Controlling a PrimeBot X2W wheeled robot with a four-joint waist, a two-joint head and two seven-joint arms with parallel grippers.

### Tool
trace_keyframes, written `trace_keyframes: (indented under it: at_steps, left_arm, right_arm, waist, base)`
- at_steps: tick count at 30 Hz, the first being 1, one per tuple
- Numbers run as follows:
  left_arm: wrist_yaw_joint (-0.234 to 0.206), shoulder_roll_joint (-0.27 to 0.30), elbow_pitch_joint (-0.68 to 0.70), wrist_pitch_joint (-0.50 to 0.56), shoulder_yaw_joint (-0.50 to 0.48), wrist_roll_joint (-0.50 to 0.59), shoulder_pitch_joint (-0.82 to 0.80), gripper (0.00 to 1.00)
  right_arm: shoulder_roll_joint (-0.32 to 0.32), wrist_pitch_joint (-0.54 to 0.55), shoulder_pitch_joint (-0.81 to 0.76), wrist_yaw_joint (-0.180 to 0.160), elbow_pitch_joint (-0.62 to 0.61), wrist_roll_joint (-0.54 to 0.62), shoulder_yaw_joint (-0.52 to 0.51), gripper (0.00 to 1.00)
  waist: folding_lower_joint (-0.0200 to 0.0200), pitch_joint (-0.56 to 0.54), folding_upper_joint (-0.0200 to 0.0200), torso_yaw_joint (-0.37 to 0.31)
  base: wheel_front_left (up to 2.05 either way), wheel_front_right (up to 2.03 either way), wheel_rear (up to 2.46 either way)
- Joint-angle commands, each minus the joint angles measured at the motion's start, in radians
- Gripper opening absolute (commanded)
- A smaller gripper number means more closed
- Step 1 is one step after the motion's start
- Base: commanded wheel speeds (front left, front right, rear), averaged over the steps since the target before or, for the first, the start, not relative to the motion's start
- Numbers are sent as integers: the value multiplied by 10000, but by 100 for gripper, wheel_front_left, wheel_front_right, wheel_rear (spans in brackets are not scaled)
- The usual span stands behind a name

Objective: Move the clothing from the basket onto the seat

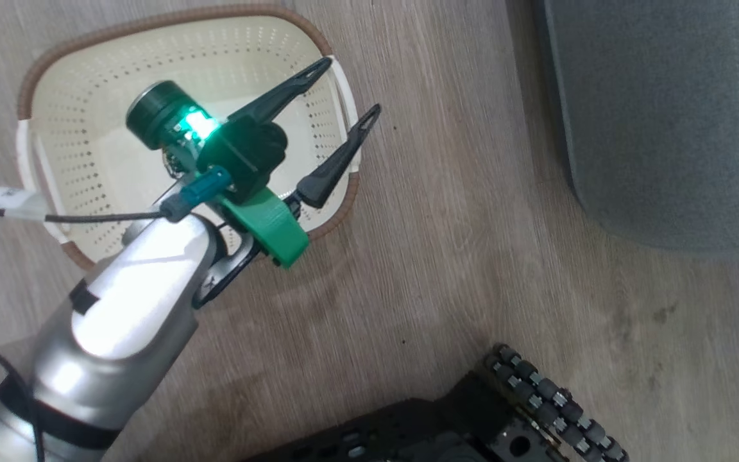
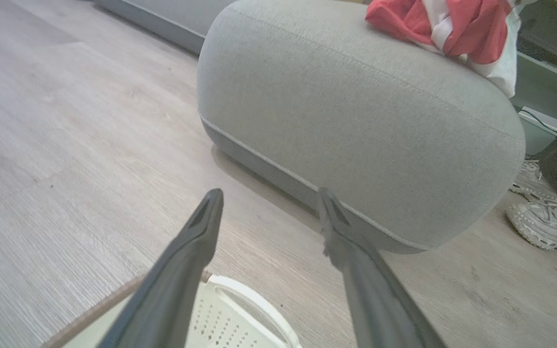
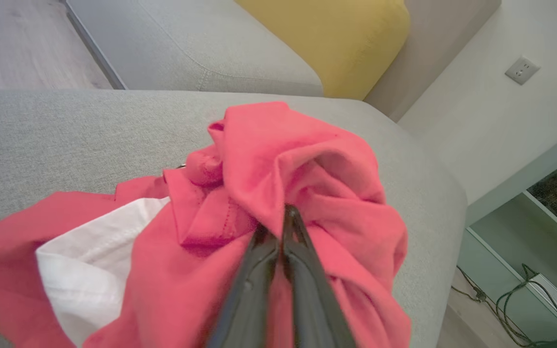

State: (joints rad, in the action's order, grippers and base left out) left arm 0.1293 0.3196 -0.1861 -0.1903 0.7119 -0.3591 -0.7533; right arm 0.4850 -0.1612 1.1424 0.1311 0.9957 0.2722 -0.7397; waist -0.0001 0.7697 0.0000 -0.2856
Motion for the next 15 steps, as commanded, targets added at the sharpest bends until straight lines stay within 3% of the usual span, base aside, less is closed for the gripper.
trace_keyframes:
  at_steps: [1,10,15]
  left_arm:
    - [10,56,259,-123,-203,42,-186,100]
    - [11,-334,-206,-499,124,-139,-127,100]
    - [12,-638,-575,-633,295,-238,60,100]
  right_arm:
    - [544,-230,-185,-4,-193,-8,44,100]
    - [953,-988,-230,-4,592,-368,1111,100]
    - [1056,-1002,-492,-4,88,-1239,2322,100]
  waist:
    - [1,-185,0,66]
    - [1,-1502,0,178]
    - [1,-2447,0,244]
  base:
    - [0,0,0]
    - [0,0,0]
    - [0,0,0]
